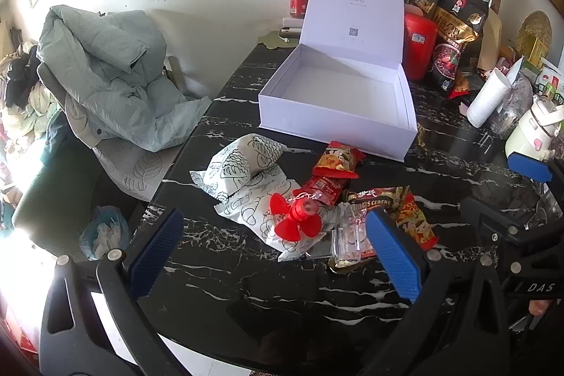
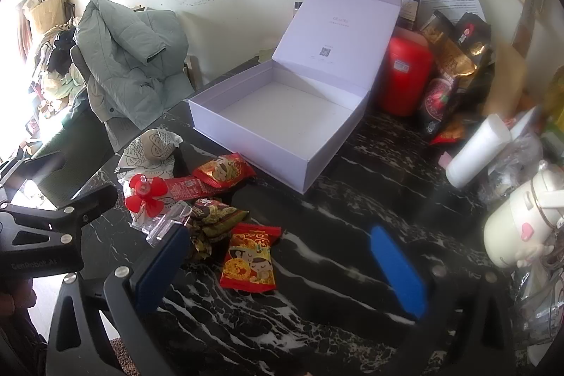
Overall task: Organize objects
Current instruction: 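Move left gripper toward red pinwheel fan while right gripper approaches red cartoon candy packet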
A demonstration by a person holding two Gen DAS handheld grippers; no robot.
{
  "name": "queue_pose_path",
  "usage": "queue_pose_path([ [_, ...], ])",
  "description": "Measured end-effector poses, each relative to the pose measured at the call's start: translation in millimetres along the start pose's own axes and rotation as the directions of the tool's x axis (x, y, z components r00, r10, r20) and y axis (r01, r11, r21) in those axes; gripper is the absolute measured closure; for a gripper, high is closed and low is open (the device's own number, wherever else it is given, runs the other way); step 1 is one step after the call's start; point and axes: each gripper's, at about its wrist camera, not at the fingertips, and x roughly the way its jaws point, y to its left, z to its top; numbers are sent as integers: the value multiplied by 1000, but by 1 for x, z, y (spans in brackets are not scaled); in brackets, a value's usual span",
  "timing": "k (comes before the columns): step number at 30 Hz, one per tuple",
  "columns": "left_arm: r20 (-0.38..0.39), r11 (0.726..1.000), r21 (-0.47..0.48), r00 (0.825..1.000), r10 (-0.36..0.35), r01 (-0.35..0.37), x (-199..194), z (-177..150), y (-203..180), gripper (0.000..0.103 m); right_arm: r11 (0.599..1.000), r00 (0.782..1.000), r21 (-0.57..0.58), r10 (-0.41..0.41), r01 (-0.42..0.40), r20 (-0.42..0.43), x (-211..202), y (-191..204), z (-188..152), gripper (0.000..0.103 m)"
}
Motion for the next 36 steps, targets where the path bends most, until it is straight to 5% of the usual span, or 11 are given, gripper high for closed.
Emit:
queue_pose_path([
  [36, 8, 1000, 3, 1000, 1, -1, -6, -1, -3, 0, 1000, 1000, -1, -2, 2, 4, -4, 0, -2, 0],
])
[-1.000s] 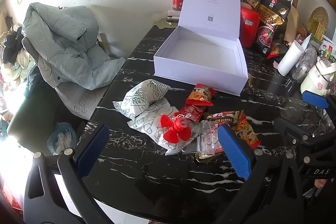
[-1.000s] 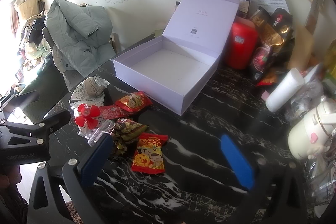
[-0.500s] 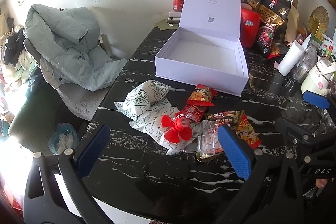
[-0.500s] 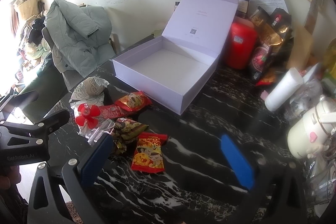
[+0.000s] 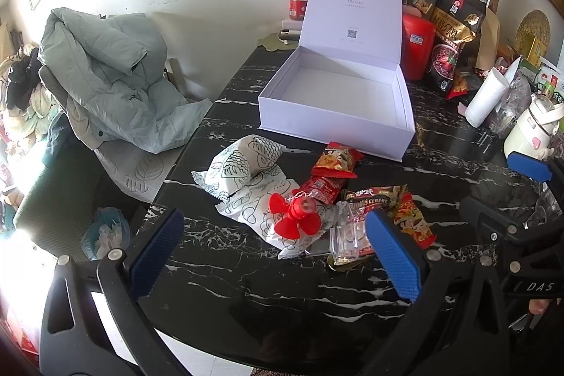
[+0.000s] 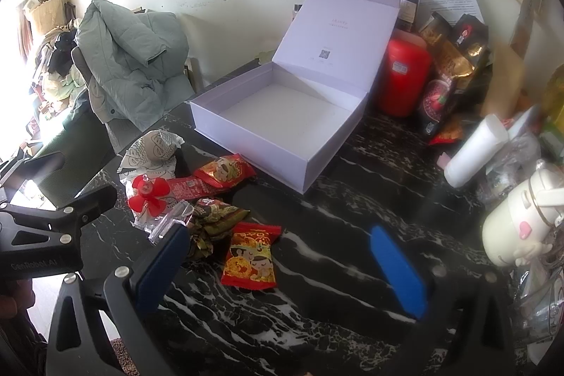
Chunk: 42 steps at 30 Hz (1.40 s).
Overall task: Organize objects
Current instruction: 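Move left gripper toward red pinwheel fan while right gripper approaches red cartoon candy packet, then close left gripper on red pinwheel fan while right gripper grasps red cartoon candy packet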
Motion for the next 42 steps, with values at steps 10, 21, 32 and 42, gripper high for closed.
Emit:
queue_pose_path([
  [10, -19, 1000, -6, 1000, -10, 10, 3, -5, -1, 0, 1000, 1000, 7, 13, -13, -10, 2, -1, -4, 0],
  [21, -74, 999, -36, 997, -26, 23, 19, -21, -4, 0, 999, 998, 21, 40, -39, -40, 15, -6, -22, 0],
  [32, -115, 995, -85, 991, -68, 58, 42, -42, 1, 0, 997, 993, 23, 82, -80, -89, 39, -6, -42, 0],
  [42, -85, 995, -81, 995, -59, 52, 53, -41, 7, 2, 994, 985, 33, 107, -104, -134, 64, -5, -50, 0],
])
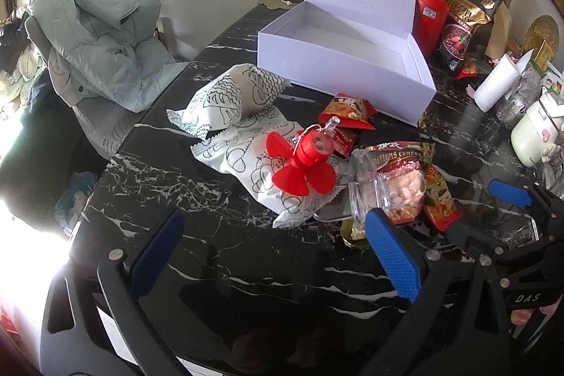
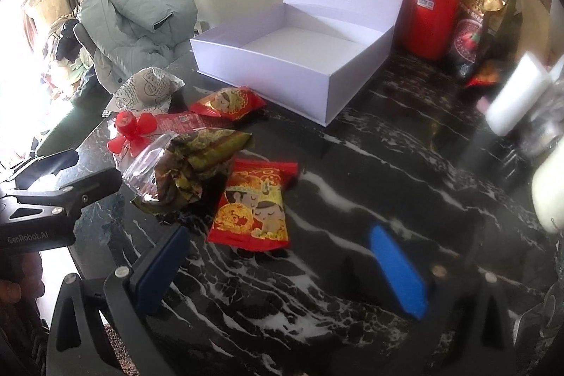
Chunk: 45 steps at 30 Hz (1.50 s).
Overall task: Organize objects
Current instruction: 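Close left gripper on red pinwheel fan while right gripper grasps red cartoon candy packet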
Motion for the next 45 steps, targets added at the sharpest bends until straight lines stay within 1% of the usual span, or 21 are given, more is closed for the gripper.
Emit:
queue_pose_path([
  [2, 3, 1000, 14, 1000, 1, -1, 0, 4, 0, 7, 1000, 1000, -3, 3, -3, -5, 4, 0, 2, 0],
  [6, 9, 999, 30, 1000, -20, 19, 2, 11, 0, 10, 1000, 1000, -6, 19, -19, -10, 10, -2, 7, 0],
  [11, -12, 999, 41, 1000, -28, 28, 14, 18, 1, 27, 999, 999, -9, 30, -30, -30, 20, -3, 11, 1],
  [16, -16, 997, 50, 999, -50, 51, 20, 22, 0, 39, 999, 998, -6, 45, -45, -50, 27, -4, 14, 4],
  [19, 8, 996, 74, 999, -50, 49, 18, 24, -3, 40, 999, 996, -3, 53, -54, -68, 33, -4, 15, 9],
  [21, 12, 995, 89, 999, -49, 47, 19, 26, -5, 42, 998, 995, -1, 55, -56, -80, 36, -5, 15, 10],
  [24, 13, 994, 98, 999, -53, 51, 22, 29, -7, 46, 998, 994, 12, 63, -62, -91, 39, -8, 14, 11],
  [28, 17, 993, 99, 998, -58, 56, 25, 32, -8, 56, 998, 994, 17, 66, -65, -82, 39, -10, 14, 14],
  [30, 24, 993, 102, 998, -59, 56, 25, 32, -10, 60, 998, 995, 17, 68, -66, -79, 39, -11, 14, 17],
  [32, 27, 993, 106, 998, -58, 54, 24, 32, -11, 64, 998, 995, 7, 70, -69, -76, 38, -10, 14, 23],
  [33, 29, 993, 108, 998, -58, 54, 24, 32, -12, 64, 998, 995, 1, 70, -70, -74, 37, -9, 14, 25],
  [36, 34, 993, 107, 998, -61, 57, 23, 31, -12, 65, 997, 996, -14, 70, -71, -63, 36, -8, 14, 39],
  [37, 35, 993, 105, 998, -59, 55, 22, 30, -11, 65, 997, 996, -20, 67, -69, -61, 36, -7, 14, 47],
  [38, 36, 993, 104, 998, -60, 56, 22, 30, -11, 65, 998, 996, -26, 62, -64, -59, 35, -7, 14, 52],
  [45, 53, 992, 113, 996, -68, 62, 12, 31, -13, 65, 996, 996, -33, 78, -80, -51, 31, -9, 11, 55],
])
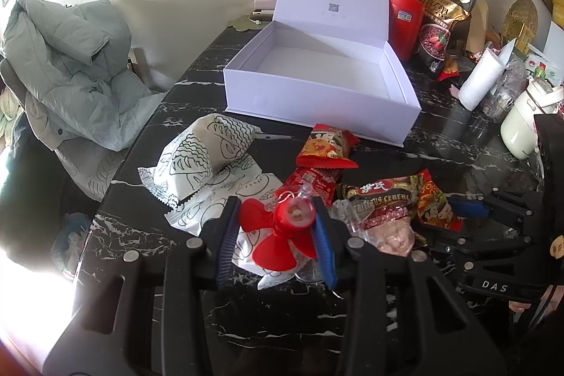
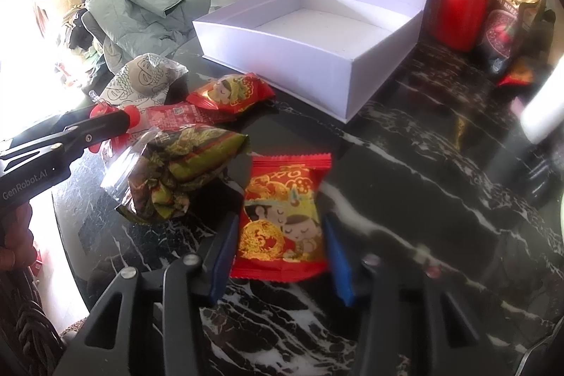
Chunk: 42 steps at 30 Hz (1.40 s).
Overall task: Organize objects
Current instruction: 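Close left gripper on red pinwheel fan while right gripper grasps red cartoon candy packet, then carry red fan with left gripper over white box while right gripper carries candy packet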
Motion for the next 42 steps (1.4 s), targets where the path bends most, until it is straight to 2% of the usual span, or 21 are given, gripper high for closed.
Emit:
queue_pose_path([
  [8, 9, 1000, -5, 1000, -12, 12, -10, -1, -3, 65, 1000, 999, -3, -15, 15, 30, -14, 0, -6, 57],
  [13, 20, 1000, -6, 1000, 5, -5, -16, -4, -8, 65, 1000, 1000, 17, -14, 14, 10, -14, -3, -13, 57],
  [16, 18, 1000, -10, 1000, 9, -9, -18, -5, -8, 65, 999, 1000, 42, -10, 10, -3, -12, -5, -15, 53],
  [18, 16, 1000, -15, 1000, 17, -17, -18, -6, -7, 65, 999, 1000, 48, -9, 9, -8, -10, -5, -14, 47],
  [20, 16, 1000, -20, 1000, 24, -24, -19, -7, -5, 65, 999, 1000, 46, -8, 8, 1, -8, -4, -13, 34],
  [25, 11, 999, -32, 999, 36, -35, -18, -8, -1, 65, 999, 1000, 40, -17, 17, 13, -2, -3, -8, 34],
  [27, 12, 999, -32, 999, 42, -42, -19, -8, -1, 65, 999, 999, 21, -45, 45, 19, -1, -1, -8, 39],
  [28, 13, 999, -31, 999, 45, -45, -18, -9, -1, 65, 998, 998, 12, -58, 58, 22, -1, -1, -8, 54],
  [29, 12, 998, -29, 999, 48, -48, -18, -9, -2, 65, 997, 997, 0, -77, 77, 27, -1, 0, -8, 58],
  [42, 18, 1000, -15, 1000, 16, -15, -25, -6, -11, 65, 998, 996, -16, -65, 66, 67, -22, -2, -13, 61],
])
